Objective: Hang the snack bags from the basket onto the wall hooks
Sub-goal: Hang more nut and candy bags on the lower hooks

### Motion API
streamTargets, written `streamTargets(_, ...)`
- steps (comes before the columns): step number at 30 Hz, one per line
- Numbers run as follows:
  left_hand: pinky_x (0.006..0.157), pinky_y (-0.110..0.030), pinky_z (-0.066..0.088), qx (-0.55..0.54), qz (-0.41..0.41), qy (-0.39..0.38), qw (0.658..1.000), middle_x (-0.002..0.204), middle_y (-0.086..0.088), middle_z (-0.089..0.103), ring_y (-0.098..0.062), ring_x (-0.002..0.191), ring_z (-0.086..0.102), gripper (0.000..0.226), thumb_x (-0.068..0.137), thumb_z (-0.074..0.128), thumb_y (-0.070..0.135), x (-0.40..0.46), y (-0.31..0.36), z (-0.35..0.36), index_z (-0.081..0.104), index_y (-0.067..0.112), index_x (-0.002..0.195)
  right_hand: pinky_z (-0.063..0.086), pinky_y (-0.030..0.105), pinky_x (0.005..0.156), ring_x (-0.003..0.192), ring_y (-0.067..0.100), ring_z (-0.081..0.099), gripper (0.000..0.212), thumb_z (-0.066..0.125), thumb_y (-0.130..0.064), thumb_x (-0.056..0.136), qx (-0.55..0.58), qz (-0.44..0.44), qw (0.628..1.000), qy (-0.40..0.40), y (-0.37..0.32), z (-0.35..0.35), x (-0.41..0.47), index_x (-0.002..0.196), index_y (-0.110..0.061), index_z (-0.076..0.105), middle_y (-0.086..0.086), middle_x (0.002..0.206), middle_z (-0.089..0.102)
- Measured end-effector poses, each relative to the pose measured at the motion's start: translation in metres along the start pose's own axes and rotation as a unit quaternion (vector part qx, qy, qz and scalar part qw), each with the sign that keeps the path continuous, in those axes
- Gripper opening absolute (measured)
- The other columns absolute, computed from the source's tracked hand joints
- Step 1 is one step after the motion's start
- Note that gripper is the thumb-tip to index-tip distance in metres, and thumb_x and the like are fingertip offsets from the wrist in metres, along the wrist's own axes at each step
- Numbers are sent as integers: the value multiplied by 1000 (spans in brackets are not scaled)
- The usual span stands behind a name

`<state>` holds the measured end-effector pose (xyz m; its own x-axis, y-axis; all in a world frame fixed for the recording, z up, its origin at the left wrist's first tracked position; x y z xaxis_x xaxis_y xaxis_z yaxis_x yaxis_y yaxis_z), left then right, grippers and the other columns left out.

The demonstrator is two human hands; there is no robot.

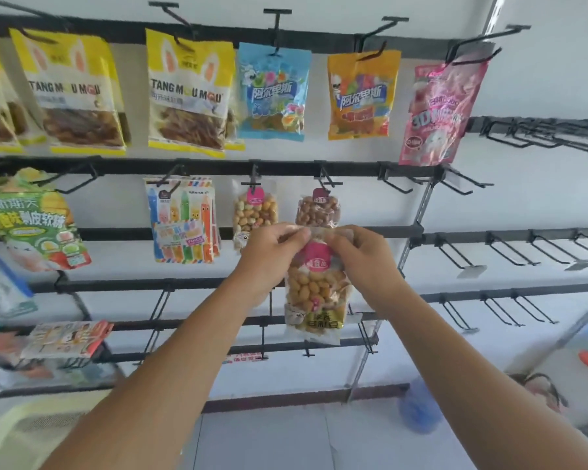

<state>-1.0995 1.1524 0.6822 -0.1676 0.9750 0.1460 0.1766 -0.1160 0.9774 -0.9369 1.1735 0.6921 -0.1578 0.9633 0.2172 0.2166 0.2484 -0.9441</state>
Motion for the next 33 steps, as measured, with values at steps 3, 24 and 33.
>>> streamTargets(3, 76, -33, 57, -35, -27, 45, 998, 80, 2, 73, -13, 77, 67, 12, 96, 65, 24, 22, -7, 15, 75, 17, 95, 56, 39, 68, 64, 25, 65, 26, 61, -22, 96, -12, -6, 999, -29, 13, -18, 34, 82, -1, 68, 11, 70, 67)
streamTargets(24, 71, -28, 59, -55, 26, 142, 988, 84, 1, 76, -11, 81, 74, 12, 96, 65, 23, 115, -19, 24, 74, 15, 95, 59, 29, 65, 77, 19, 75, 16, 62, -22, 98, 91, -2, 994, -63, 41, -14, 139, 96, -11, 73, 4, 81, 76)
streamTargets(33, 73, -31, 60, -49, 34, 133, 989, 86, -4, 75, -16, 85, 74, 17, 97, 65, 22, 127, -16, 31, 75, 9, 99, 61, 36, 67, 75, 21, 73, 19, 65, -26, 95, 77, -16, 997, -27, 41, -19, 149, 84, -14, 74, 5, 75, 74)
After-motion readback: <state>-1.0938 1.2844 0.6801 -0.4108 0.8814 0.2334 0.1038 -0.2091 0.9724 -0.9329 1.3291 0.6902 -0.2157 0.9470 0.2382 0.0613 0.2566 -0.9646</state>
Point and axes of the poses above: each hand's wrist, its own x-axis towards the middle knuckle, its own z-axis out of the palm, y = z × x, the point moved 9 cm from there along x, towards the middle knuckle
